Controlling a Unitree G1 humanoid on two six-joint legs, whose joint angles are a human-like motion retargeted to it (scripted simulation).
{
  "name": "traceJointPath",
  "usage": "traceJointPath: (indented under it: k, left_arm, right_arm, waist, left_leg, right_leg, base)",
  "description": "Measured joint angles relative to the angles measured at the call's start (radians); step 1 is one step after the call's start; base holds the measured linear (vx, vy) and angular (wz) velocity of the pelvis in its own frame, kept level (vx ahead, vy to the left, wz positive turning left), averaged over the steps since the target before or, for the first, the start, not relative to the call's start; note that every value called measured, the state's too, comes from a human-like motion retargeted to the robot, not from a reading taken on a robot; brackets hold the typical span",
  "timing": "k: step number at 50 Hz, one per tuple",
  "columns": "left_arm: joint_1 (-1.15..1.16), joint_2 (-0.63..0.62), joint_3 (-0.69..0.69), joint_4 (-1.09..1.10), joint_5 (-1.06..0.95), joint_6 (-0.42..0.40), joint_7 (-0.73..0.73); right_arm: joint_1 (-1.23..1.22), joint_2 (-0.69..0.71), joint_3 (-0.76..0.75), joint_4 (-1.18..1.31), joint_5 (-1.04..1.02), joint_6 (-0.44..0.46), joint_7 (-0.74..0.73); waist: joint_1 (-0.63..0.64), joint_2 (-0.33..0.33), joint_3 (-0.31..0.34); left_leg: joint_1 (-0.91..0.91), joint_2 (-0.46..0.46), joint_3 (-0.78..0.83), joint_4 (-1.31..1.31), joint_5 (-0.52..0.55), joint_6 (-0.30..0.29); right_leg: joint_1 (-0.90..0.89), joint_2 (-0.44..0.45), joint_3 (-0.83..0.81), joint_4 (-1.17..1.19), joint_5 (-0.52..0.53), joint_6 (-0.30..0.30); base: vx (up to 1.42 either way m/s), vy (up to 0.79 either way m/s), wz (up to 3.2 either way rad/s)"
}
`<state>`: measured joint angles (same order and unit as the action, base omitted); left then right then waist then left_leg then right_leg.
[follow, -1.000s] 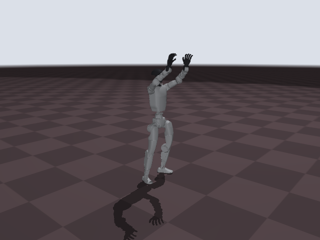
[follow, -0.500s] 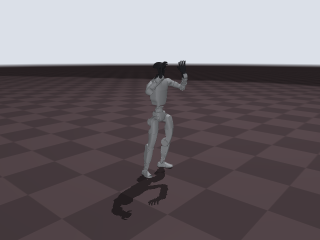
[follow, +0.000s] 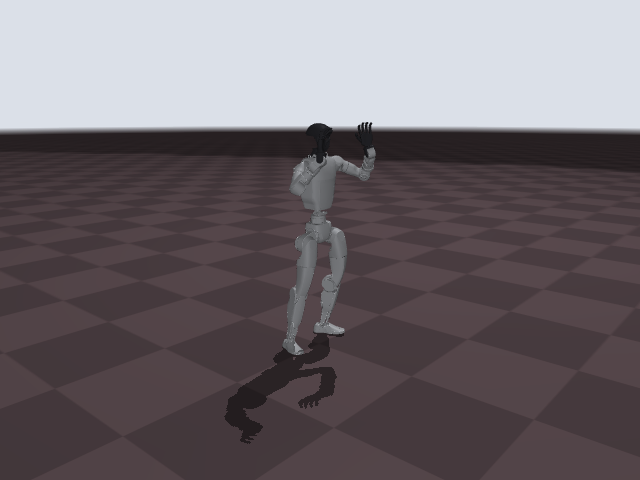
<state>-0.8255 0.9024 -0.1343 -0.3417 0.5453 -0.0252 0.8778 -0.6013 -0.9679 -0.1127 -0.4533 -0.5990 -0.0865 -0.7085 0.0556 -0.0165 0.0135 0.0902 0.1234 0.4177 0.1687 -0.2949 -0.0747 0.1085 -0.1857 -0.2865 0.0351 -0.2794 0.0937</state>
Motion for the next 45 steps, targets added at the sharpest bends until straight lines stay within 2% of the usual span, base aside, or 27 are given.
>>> traceJointPath:
  k: [21, 25, 27, 30, 32, 34, 36, 38, 40, 42, 45]
  left_arm:
    - [0.011, -0.012, 0.029, 0.002, -0.013, -0.002, 0.009]
    - [-0.021, 0.0, 0.006, 0.017, -0.011, -0.005, 0.007]
    - [-0.099, 0.013, -0.049, 0.059, -0.013, -0.006, 0.011]
    - [-0.414, 0.012, -0.287, 0.273, -0.016, 0.018, 0.035]
    - [-0.743, -0.06, -0.569, 0.577, -0.023, 0.064, 0.074]
    - [-1.009, -0.178, -0.821, 0.946, -0.053, 0.108, 0.098]
    - [-1.178, -0.305, -1.0, 1.327, -0.109, 0.122, 0.071]
    - [-1.272, -0.423, -1.108, 1.648, -0.183, 0.098, -0.015]
    - [-1.328, -0.509, -1.159, 1.851, -0.271, 0.057, -0.101]
    - [-1.368, -0.54, -1.171, 1.902, -0.323, 0.036, -0.109]
    - [-1.405, -0.53, -1.195, 1.859, -0.313, 0.038, -0.046]
  right_arm:
    - [0.006, 0.012, 0.005, -0.016, -0.005, -0.001, -0.01]
    - [-0.021, -0.014, 0.026, -0.012, -0.012, 0.0, -0.015]
    - [-0.068, -0.059, 0.066, 0.008, -0.029, 0.009, -0.045]
    - [-0.284, -0.169, 0.24, 0.146, -0.085, 0.063, -0.133]
    - [-0.587, -0.2, 0.499, 0.368, -0.108, 0.121, -0.189]
    - [-0.938, -0.127, 0.817, 0.68, -0.074, 0.17, -0.22]
    - [-1.238, 0.033, 1.102, 1.055, 0.029, 0.189, -0.223]
    - [-1.413, 0.204, 1.276, 1.415, 0.156, 0.177, -0.178]
    - [-1.504, 0.335, 1.36, 1.705, 0.267, 0.15, -0.105]
    - [-1.551, 0.398, 1.375, 1.865, 0.338, 0.124, -0.067]
    - [-1.587, 0.394, 1.419, 1.89, 0.338, 0.128, -0.075]
  waist:
    - [0.009, -0.014, -0.011]
    - [0.014, -0.015, -0.015]
    - [0.019, -0.014, -0.021]
    - [0.037, -0.016, -0.031]
    - [0.043, -0.03, -0.044]
    - [0.03, -0.039, -0.063]
    - [0.014, -0.028, -0.078]
    - [0.009, -0.016, -0.088]
    - [0.014, -0.014, -0.094]
    - [0.022, -0.017, -0.095]
    - [0.028, -0.023, -0.092]
  left_leg:
    - [0.011, 0.004, 0.01, -0.001, -0.006, 0.001]
    - [0.013, 0.004, 0.013, -0.002, -0.008, 0.0]
    - [0.013, 0.004, 0.012, -0.002, -0.009, 0.001]
    - [0.011, 0.006, 0.006, 0.002, -0.01, 0.0]
    - [0.008, 0.007, 0.002, 0.005, -0.008, -0.005]
    - [0.004, 0.007, 0.001, 0.006, -0.004, -0.013]
    - [-0.001, 0.009, 0.003, 0.006, 0.0, -0.016]
    - [-0.005, 0.01, 0.009, 0.005, 0.004, -0.016]
    - [-0.009, 0.01, 0.015, 0.002, 0.007, -0.017]
    - [-0.012, 0.009, 0.018, 0.0, 0.008, -0.021]
    - [-0.016, 0.008, 0.014, -0.001, 0.007, -0.022]
  right_leg:
    - [0.002, 0.003, 0.008, 0.004, -0.005, -0.001]
    - [0.002, 0.004, 0.01, 0.003, -0.006, 0.0]
    - [0.005, 0.004, 0.007, 0.001, -0.006, 0.003]
    - [0.011, 0.004, -0.003, -0.003, -0.005, 0.008]
    - [0.015, 0.004, -0.01, -0.005, -0.002, 0.012]
    - [0.014, 0.004, -0.016, -0.006, 0.0, 0.015]
    - [0.009, 0.005, -0.018, -0.006, 0.004, 0.019]
    - [0.002, 0.006, -0.017, -0.007, 0.009, 0.025]
    - [-0.006, 0.006, -0.015, -0.008, 0.013, 0.035]
    - [-0.01, 0.005, -0.015, -0.01, 0.014, 0.044]
    - [-0.008, 0.004, -0.021, -0.015, 0.015, 0.048]
  base:
    - [0.0, 0.0, 0.0]
    - [0.0, 0.0, 0.0]
    - [0.0, 0.0, 0.0]
    - [0.0, 0.0, 0.0]
    - [0.0, 0.0, 0.0]
    - [0.0, 0.0, 0.0]
    - [0.0, 0.0, 0.0]
    - [0.0, 0.0, 0.0]
    - [0.0, 0.0, 0.0]
    - [0.0, 0.0, 0.0]
    - [0.0, 0.0, 0.0]
